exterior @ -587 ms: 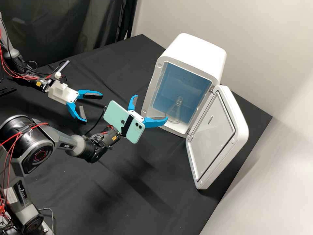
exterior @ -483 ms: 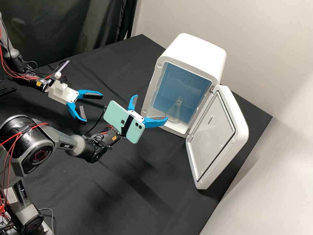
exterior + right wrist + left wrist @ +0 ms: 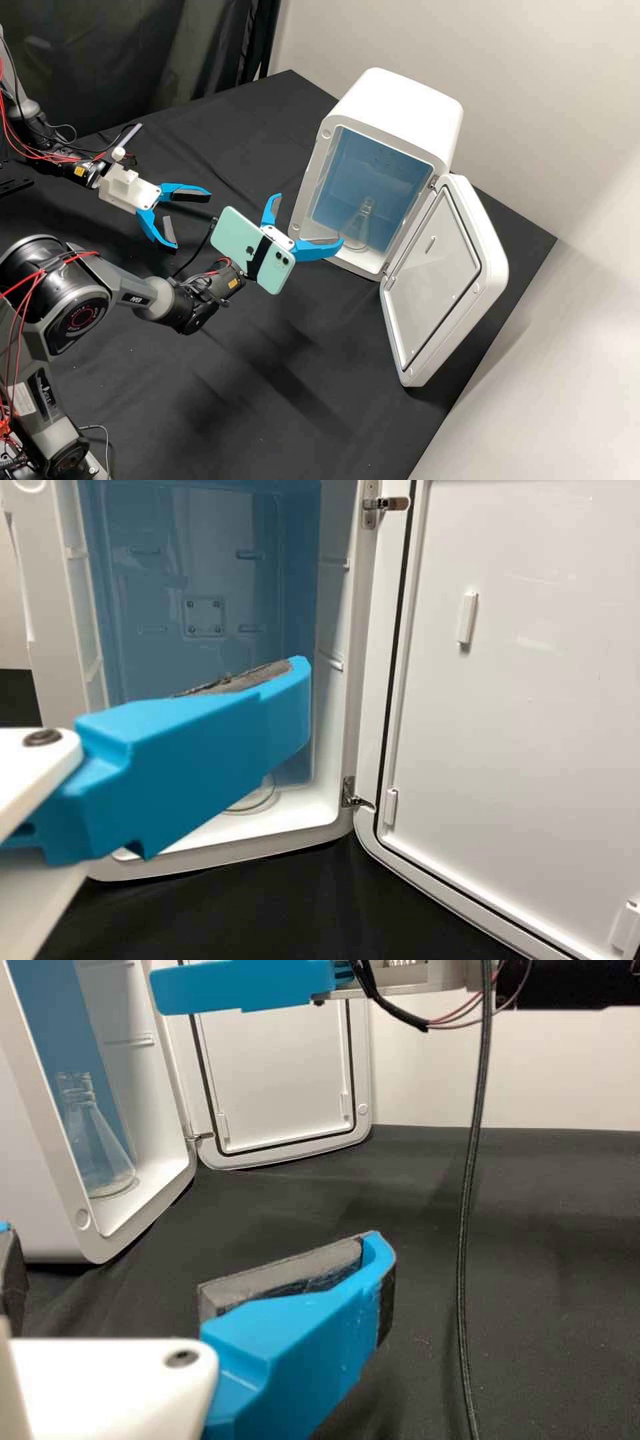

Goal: Take the flask out of the incubator

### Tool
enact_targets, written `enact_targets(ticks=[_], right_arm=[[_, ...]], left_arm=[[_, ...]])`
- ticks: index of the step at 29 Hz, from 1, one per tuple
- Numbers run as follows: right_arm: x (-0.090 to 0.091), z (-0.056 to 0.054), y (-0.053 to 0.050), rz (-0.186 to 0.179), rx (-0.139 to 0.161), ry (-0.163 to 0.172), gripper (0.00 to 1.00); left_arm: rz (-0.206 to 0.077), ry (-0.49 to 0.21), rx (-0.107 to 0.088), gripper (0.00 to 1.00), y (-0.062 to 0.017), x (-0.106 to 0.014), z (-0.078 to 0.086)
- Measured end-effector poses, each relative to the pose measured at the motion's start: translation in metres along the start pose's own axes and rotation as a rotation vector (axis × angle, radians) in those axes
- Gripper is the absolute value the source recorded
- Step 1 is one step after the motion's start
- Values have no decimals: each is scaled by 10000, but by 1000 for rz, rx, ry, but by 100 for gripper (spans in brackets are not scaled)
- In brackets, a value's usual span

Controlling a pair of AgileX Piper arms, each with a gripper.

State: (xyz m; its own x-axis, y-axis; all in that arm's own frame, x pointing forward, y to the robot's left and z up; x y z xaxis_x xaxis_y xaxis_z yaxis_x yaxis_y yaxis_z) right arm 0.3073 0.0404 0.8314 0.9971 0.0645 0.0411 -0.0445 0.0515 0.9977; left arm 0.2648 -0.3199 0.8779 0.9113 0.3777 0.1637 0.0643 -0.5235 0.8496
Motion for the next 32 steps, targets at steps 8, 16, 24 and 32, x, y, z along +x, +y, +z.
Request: enact_targets(ticks=[8, 16, 24, 32], right_arm=[[-23, 145, -36, -7, 3, -38, 100], [-7, 267, -61, -14, 8, -75, 100], [93, 363, -60, -10, 9, -94, 100], [227, 304, -132, -36, 9, -50, 100]], left_arm=[[-2, -9, 0, 100, -5, 2, 26], [-3, -16, 4, 100, -7, 2, 35], [-3, -16, -1, 100, -7, 2, 35], [-1, -16, -2, 100, 3, -1, 37]])
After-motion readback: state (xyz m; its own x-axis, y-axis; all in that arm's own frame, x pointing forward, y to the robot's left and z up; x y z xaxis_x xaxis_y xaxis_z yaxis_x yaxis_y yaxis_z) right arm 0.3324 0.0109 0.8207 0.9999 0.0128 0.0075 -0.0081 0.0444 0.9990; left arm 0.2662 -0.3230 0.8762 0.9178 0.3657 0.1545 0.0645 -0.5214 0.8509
